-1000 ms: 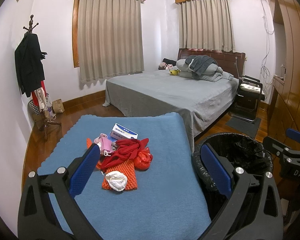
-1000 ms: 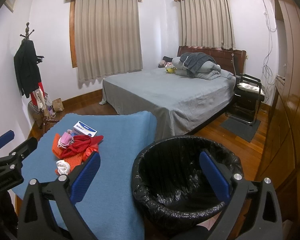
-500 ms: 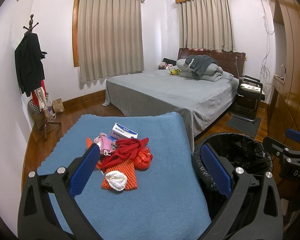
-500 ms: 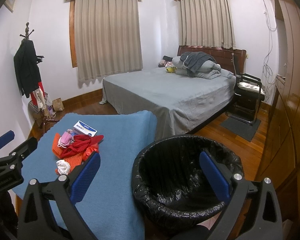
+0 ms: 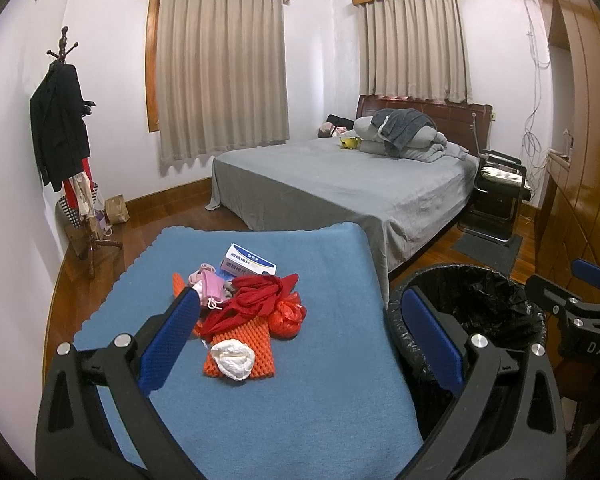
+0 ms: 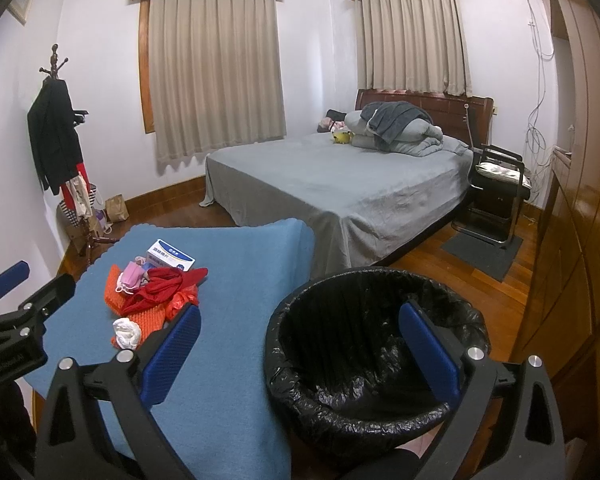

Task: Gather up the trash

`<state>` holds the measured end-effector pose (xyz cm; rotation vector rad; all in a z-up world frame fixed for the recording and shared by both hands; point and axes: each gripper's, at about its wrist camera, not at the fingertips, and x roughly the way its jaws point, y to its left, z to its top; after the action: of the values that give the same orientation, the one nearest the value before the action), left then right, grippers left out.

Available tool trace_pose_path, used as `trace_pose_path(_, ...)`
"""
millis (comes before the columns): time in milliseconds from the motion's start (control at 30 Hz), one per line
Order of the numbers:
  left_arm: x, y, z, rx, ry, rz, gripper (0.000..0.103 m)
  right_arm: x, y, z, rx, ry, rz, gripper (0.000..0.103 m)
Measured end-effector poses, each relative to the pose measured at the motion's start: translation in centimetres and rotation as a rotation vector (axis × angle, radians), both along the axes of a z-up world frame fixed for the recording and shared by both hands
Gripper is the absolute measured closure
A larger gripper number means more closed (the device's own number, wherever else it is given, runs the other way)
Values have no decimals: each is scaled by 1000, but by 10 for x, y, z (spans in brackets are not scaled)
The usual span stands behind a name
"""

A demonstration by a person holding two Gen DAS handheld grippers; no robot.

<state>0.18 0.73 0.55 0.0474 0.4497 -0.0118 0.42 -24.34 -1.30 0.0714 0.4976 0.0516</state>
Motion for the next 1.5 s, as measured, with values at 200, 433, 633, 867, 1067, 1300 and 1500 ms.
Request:
trace_pose_path(200,0,1,1,-1,1,-1,5,0,0,0,0,1,1,6)
trace_pose_path(433,0,0,0,-2,2,-1,5,1,-1,1,1,1,1,6)
trace_pose_path(633,1,1,1,-2,2,0,5,1,-2,3,1,4,2,6)
trace_pose_path(867,1,1,1,-4,3,1,5,7,14,-17,1,6,9,6)
trace_pose_path(1067,1,4,-1,-5,5,4,5,9,12,-11,4,9,15,6)
trace_pose_path(1300,3,17,-24,-8,11,29,5,16,20,-13,8,-6,40,6)
trace_pose_path(1500,14,47,-40,5,28,109,5,37,39,-27,24,10,90,6)
